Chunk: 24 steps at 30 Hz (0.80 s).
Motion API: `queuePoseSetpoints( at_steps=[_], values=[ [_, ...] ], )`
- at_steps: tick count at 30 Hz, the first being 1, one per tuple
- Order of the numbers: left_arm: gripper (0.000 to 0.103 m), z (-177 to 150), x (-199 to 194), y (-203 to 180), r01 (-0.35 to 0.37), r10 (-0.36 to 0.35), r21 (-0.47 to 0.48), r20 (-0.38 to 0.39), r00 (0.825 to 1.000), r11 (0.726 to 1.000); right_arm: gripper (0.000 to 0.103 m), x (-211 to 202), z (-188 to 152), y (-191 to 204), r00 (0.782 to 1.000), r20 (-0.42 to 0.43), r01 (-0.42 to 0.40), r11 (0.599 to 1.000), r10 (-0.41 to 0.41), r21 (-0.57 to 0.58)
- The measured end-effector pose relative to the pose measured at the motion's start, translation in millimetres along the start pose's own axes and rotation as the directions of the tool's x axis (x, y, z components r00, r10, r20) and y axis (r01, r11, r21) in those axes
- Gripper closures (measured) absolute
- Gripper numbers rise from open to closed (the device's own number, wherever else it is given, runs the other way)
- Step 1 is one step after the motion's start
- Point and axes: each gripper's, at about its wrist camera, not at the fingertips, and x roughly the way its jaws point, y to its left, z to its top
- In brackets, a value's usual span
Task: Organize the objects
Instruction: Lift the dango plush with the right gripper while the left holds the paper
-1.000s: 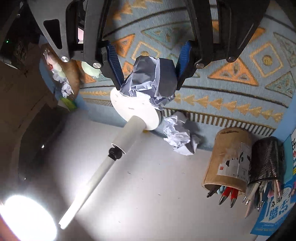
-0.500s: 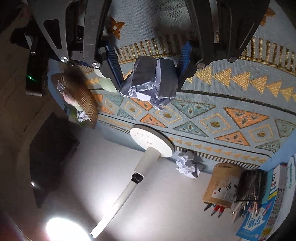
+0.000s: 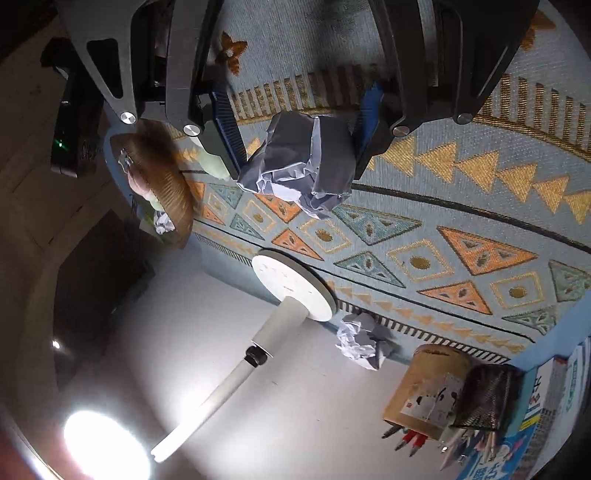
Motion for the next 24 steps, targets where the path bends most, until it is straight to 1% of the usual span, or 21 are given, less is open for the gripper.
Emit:
queuePoseSetpoints(
  at_steps=[1,2,3,7,9,14,16,19,21,24],
  values=[
    [0.05,2,-1,5,0.009,-0.009,-0.025,0.005,1.0,1.0,0.032,-1,1,-4,1.0,0.004,-0.021,1.0,0.021,0.021],
    [0.05,2,-1,10,0.025,-0.025,-0.052,-0.001,1.0,0.998,0.029,-2,1,-9,0.999,0.009,-0.04,0.998,0.04,0.043],
    [0.05,3,0,14,0.036,-0.037,-0.076,-0.013,0.999,0.996,0.026,-3,1,-13,0.999,0.013,-0.036,0.997,0.036,0.065],
    [0.05,3,3,17,0.05,-0.053,-0.103,-0.027,0.998,0.993,0.025,-6,1,-25,0.995,0.028,-0.102,0.987,0.1,0.127],
    [0.05,3,4,20,0.06,-0.065,-0.122,-0.037,0.997,0.991,0.025,-7,1,-26,0.993,0.031,-0.115,0.984,0.112,0.136],
    [0.05,3,7,30,0.084,-0.094,-0.183,-0.042,0.995,0.979,0.019,-6,2,-20,0.994,0.021,-0.112,0.987,0.11,0.118],
    [0.049,2,10,28,0.079,-0.089,-0.177,-0.05,0.995,0.981,0.016,-6,2,-17,0.994,0.014,-0.105,0.989,0.105,0.104],
    [0.049,0,14,19,0.058,-0.069,-0.133,-0.079,0.994,0.989,0.01,-3,2,-14,0.995,0.006,-0.099,0.992,0.099,0.083],
    [0.049,0,11,13,0.043,-0.05,-0.103,-0.064,0.997,0.994,0.007,-1,3,-11,0.995,0.002,-0.095,0.993,0.095,0.069],
    [0.049,0,10,12,0.037,-0.043,-0.091,-0.059,0.997,0.995,0.006,1,3,-6,0.998,-0.008,-0.061,0.997,0.062,0.041]
  ],
)
